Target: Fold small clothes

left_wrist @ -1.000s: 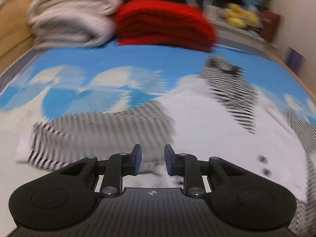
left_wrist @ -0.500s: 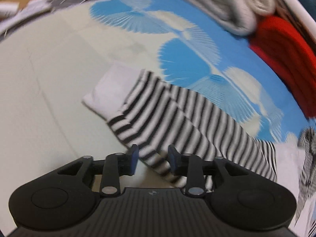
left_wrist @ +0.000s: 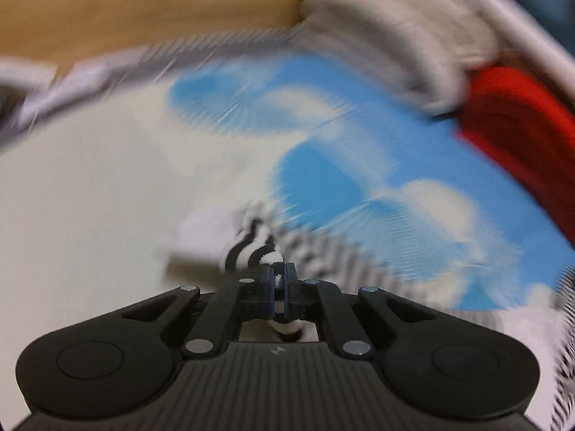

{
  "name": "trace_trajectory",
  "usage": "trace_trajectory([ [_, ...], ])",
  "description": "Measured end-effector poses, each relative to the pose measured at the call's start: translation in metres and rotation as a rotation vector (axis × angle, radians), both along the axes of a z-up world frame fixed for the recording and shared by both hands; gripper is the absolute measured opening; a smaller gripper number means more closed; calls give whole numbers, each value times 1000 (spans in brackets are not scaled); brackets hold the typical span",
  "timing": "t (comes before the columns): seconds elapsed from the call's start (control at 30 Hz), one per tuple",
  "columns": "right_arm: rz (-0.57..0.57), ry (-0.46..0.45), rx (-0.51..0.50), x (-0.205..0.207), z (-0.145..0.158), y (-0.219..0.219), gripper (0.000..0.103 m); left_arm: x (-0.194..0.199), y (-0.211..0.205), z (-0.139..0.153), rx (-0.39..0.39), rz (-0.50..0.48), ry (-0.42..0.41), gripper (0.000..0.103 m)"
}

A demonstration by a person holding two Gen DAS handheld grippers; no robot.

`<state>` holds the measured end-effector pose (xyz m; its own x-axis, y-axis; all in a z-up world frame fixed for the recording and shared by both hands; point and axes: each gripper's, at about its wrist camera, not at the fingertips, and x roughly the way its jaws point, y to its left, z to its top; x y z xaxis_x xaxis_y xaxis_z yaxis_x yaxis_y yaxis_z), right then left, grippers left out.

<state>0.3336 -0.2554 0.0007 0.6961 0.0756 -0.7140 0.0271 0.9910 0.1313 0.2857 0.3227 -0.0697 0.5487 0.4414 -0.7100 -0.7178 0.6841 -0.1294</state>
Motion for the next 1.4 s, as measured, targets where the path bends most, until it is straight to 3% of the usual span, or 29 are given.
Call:
trace_trajectory([
  [0.1, -39, 15, 29, -7, -1, -10, 62, -4, -73, 39, 47, -208, -154, 4],
  [0.17, -59, 23, 57, -13, -2, -15, 62, -11, -128, 59, 36, -376, -248, 4],
  [0.23, -73, 24, 71, -20, -4, -17, 62, -17, -183, 71, -28, -572, -322, 5],
  [0.3, -85, 28, 78, -26, -6, -19, 62, -18, -226, 69, -147, -793, -332, 22],
  [0.37, -99, 35, 82, -31, -10, -21, 62, -20, -248, 61, -219, -887, -307, 26],
  [0.5, -131, 53, 101, -34, -18, -25, 62, -17, -232, 42, -325, -715, -245, 26],
  [0.63, -137, 76, 132, -30, -28, -21, 60, -1, -197, 31, -246, -519, -98, 26],
  [0.7, -118, 82, 136, -25, -33, -13, 42, 14, -178, 23, -252, -461, -39, 26],
  [0.73, -100, 82, 145, -22, -36, -9, 39, 21, -170, 20, -264, -443, -26, 26],
  [0.83, -17, 64, 151, -13, -46, 13, 32, 35, -156, 12, -259, -425, 28, 26],
  [0.93, 102, 86, 189, -3, -56, 43, 32, 47, -148, 3, -264, -415, 74, 26],
  [1.07, 310, 110, 134, 6, -68, 94, 36, 54, -139, -4, -298, -393, 109, 26],
  [1.17, 457, 144, 34, 9, -87, 133, 53, 54, -137, -6, -309, -383, 122, 26],
  [1.4, 635, 172, -227, 2, -131, 177, 54, 63, -138, -4, -306, -412, 125, 26],
])
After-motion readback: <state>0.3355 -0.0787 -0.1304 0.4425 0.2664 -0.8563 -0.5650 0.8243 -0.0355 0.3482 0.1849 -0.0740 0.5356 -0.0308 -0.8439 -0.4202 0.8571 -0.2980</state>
